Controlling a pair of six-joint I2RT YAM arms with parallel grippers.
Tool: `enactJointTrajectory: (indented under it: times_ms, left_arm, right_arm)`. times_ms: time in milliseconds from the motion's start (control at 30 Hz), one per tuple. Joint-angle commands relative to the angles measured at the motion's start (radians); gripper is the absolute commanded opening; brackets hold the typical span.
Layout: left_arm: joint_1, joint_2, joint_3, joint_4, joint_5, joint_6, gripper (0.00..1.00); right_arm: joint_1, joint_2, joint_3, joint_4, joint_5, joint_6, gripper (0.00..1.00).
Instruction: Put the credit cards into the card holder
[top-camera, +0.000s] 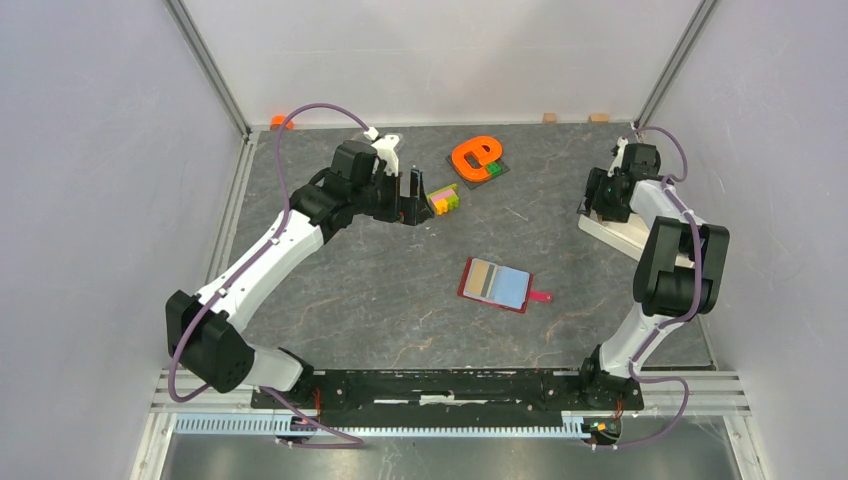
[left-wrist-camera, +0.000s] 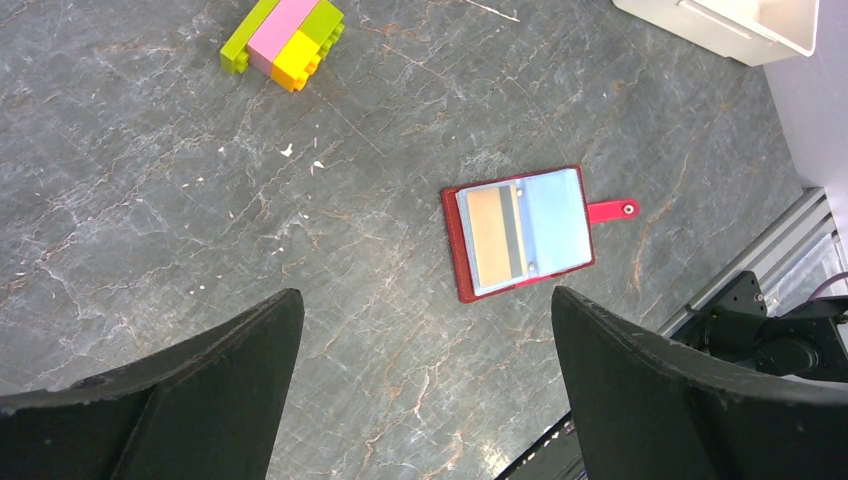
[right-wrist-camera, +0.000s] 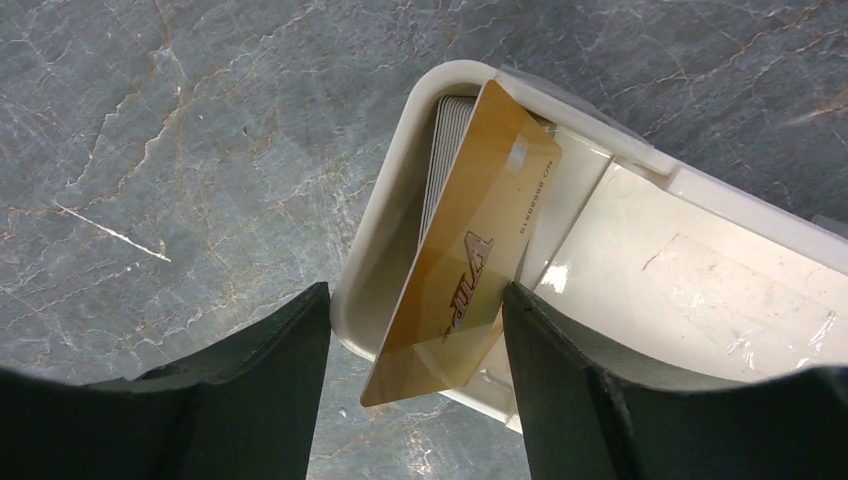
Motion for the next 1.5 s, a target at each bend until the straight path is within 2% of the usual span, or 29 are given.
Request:
enactJointTrajectory:
  times_ms: [0,67,133,267,567,667,800,967,1267,1467]
  left_arm:
    - [0.005,-0.002,0.009,0.018,0.026,0.018,1.00]
    - [0.004,0.000,0.009,0.018,0.028,0.017,1.00]
    - [0.005,0.001,0.010,0.018,0.032,0.017,1.00]
    - [0.005,0.001,0.010,0.019,0.033,0.016,1.00]
    - [0.005,0.001,0.012,0.018,0.039,0.013,1.00]
    - [0.005,0.003,0.011,0.018,0.042,0.013,1.00]
    - [0.005,0.003,0.011,0.018,0.044,0.013,1.00]
    - [0.005,0.005,0.011,0.018,0.048,0.011,1.00]
    - [0.005,0.006,0.010,0.019,0.049,0.010,1.00]
    - [0.005,0.007,0.010,0.019,0.048,0.011,1.00]
  right_arm:
    - [-0.003,-0.046,0.004,0.024,0.011,0.010,0.67]
    - [-0.004,-0.057,0.003,0.026,0.018,0.012,0.65]
    - [-0.005,-0.064,0.006,0.025,0.032,0.014,0.58]
    - [-0.004,-0.080,0.010,0.015,0.058,0.015,0.55]
    - [-0.004,-0.098,-0.001,0.014,0.100,0.003,0.23]
    - [-0.004,-0.086,0.005,0.010,0.108,-0.002,0.19]
    - [-0.004,-0.090,0.001,0.011,0.122,-0.006,0.22]
    - [-0.004,-0.096,0.002,0.010,0.150,-0.016,0.40]
    - [-0.003,-0.062,-0.006,0.029,0.184,-0.039,0.53]
    - [-0.003,-0.089,-0.033,0.066,0.134,-0.030,0.68]
